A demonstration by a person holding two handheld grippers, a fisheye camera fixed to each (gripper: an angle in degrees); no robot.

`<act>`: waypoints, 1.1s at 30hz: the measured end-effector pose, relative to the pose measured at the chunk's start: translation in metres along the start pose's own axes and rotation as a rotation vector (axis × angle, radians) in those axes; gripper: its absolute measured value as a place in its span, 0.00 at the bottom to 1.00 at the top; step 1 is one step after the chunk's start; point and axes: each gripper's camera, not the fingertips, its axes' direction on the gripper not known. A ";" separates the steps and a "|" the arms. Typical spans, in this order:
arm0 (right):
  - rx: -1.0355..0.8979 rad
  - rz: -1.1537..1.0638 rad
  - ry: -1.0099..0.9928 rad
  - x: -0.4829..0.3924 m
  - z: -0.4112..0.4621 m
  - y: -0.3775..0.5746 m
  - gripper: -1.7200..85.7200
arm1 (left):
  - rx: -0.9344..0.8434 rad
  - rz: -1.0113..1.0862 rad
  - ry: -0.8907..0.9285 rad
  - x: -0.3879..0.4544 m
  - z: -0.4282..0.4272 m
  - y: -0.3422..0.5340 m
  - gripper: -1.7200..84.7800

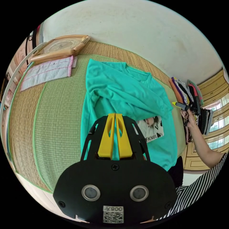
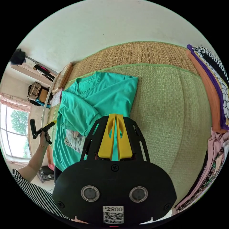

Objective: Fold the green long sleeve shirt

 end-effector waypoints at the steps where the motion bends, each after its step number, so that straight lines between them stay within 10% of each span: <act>1: -0.002 -0.004 -0.037 0.000 -0.009 0.024 0.02 | -0.024 0.001 -0.004 -0.003 -0.008 0.027 0.02; 33: -0.175 0.293 -0.312 0.048 -0.127 0.434 0.11 | -0.053 -0.438 0.279 -0.169 -0.150 0.463 0.14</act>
